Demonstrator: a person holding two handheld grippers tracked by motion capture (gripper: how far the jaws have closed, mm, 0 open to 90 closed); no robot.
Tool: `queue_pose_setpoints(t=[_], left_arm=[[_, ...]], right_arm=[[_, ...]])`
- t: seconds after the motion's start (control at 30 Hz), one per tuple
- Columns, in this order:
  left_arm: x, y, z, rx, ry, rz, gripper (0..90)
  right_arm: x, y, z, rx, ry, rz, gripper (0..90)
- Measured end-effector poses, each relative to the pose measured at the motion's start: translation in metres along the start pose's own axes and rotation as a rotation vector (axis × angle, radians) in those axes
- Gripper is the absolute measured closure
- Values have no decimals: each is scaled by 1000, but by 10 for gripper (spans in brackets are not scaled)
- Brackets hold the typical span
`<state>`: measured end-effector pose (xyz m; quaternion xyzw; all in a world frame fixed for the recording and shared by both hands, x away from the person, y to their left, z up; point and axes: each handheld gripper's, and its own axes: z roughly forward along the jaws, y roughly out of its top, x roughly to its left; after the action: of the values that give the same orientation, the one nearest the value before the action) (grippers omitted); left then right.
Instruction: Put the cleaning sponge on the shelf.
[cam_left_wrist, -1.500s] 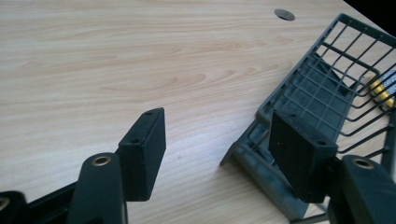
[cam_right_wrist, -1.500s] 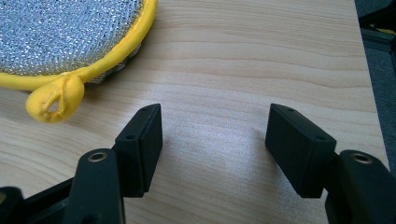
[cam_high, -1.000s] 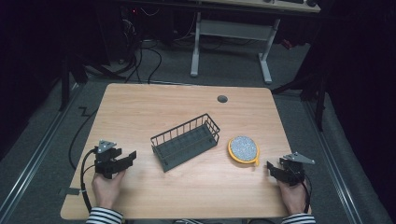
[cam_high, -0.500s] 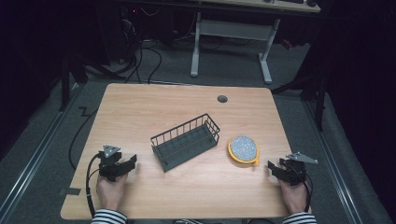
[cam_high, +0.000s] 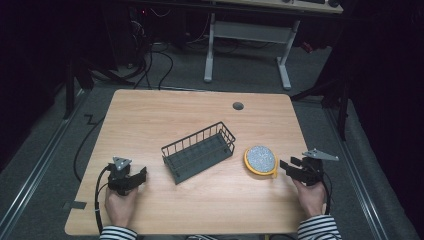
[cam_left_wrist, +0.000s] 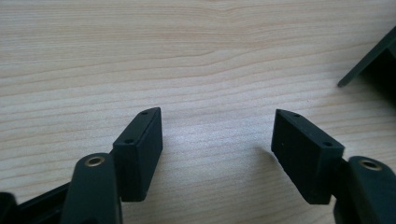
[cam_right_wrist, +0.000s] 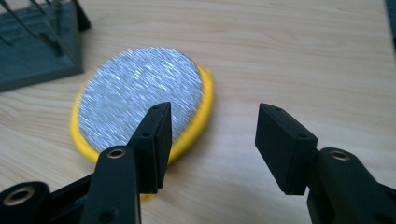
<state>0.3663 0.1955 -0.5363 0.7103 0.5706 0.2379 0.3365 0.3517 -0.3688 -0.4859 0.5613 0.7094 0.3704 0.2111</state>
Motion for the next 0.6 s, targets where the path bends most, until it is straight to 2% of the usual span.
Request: queue_pose_setpoints(t=[0.1, 0.33, 0.6], left_arm=[[-4, 0, 1, 11, 14, 33, 316], [-4, 0, 1, 12, 11, 34, 308], [-4, 0, 1, 13, 10, 35, 306]], right_arm=[[7, 12, 9, 21, 23, -19, 456], [14, 30, 35, 99, 39, -30, 439], [4, 37, 56, 179, 40, 39, 441]])
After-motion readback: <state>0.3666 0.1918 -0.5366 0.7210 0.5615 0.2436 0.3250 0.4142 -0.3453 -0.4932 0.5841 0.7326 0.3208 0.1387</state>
